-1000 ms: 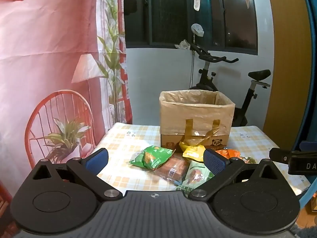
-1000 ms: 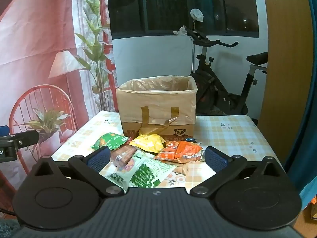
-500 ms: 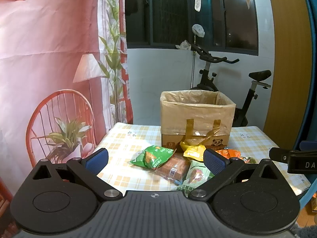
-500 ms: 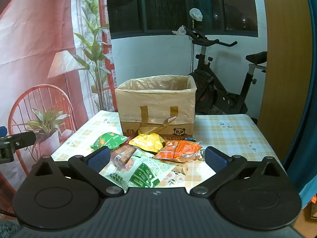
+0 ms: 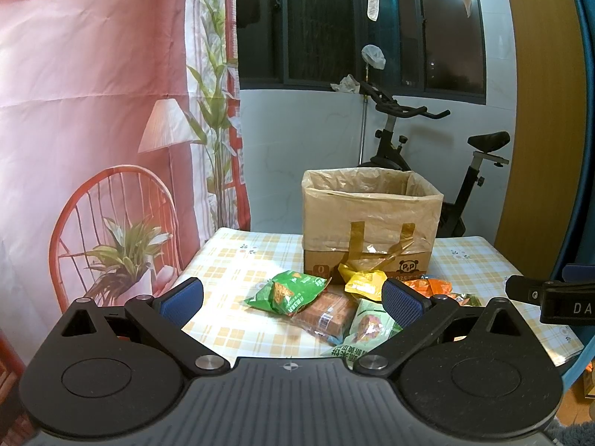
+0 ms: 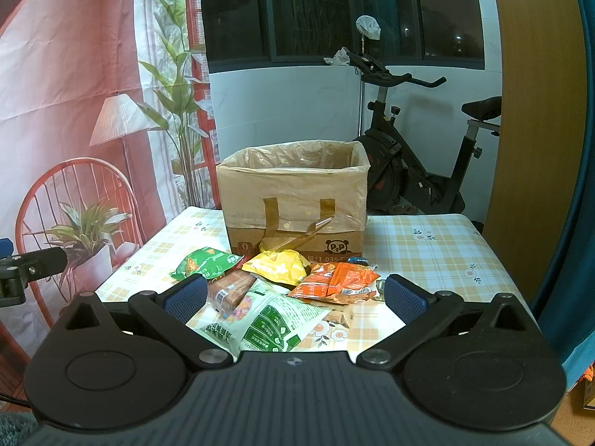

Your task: Organize snacks

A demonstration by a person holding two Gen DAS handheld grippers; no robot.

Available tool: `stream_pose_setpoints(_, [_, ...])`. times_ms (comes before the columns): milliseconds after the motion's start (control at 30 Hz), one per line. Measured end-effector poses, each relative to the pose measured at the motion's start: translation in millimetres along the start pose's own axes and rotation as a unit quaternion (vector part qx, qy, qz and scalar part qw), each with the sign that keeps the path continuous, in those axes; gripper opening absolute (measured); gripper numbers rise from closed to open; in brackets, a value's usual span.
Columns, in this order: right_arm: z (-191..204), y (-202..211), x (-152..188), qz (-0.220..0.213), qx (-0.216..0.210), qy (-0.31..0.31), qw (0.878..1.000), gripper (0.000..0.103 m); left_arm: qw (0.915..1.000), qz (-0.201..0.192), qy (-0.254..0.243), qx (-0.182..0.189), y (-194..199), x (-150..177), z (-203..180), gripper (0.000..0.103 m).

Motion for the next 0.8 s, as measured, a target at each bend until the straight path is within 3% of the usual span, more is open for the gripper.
stream_pose_setpoints(800, [-0.2,-0.4,0.4,0.0,-0.001,0.0,1.0,0.103,1.0,0.004,0.006,-0.004,-2.9,1.0,1.6,0.103])
Point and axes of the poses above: each gripper's, at about its wrist camera, not at the fingertips, and y roughly against the way its jaws point, z to its left, x to its underside, the point moved 4 cm from there along -y, roughly the way its jaws point, and after that the axes turned 8 degrees about -x, right-handed, at the moved point
